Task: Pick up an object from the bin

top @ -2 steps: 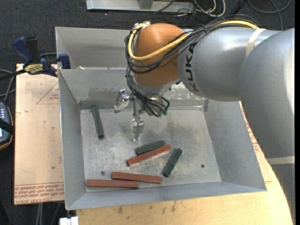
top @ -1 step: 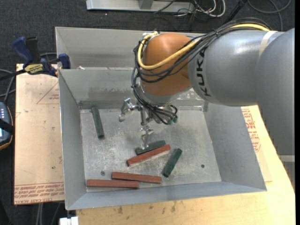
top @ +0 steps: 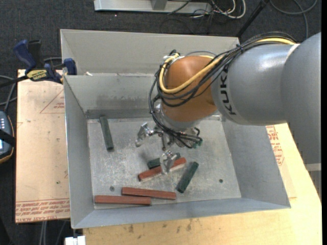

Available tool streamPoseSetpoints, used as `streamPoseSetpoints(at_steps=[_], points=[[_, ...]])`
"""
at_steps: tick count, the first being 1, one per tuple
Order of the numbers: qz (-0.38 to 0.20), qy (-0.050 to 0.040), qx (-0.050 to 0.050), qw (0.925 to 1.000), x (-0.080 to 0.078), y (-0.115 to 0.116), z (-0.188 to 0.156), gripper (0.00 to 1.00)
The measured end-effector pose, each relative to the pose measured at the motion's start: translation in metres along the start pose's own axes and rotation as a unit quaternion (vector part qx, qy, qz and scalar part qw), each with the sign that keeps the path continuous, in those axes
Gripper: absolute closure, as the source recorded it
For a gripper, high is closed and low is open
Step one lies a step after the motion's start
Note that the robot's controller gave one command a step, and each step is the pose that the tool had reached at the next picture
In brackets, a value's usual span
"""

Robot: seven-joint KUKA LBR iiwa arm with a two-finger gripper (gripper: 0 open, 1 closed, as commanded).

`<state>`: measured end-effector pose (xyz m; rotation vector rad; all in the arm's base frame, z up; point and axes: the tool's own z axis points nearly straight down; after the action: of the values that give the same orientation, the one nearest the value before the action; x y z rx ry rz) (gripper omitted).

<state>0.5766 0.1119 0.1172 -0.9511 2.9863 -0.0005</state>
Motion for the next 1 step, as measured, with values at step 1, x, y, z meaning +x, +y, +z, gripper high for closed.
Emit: streamPoseSetpoints(at_steps=[1], points=[[-0.107,-0.0046,0.0,0.9943,0.0065,-0.0341,0.038,1.0]])
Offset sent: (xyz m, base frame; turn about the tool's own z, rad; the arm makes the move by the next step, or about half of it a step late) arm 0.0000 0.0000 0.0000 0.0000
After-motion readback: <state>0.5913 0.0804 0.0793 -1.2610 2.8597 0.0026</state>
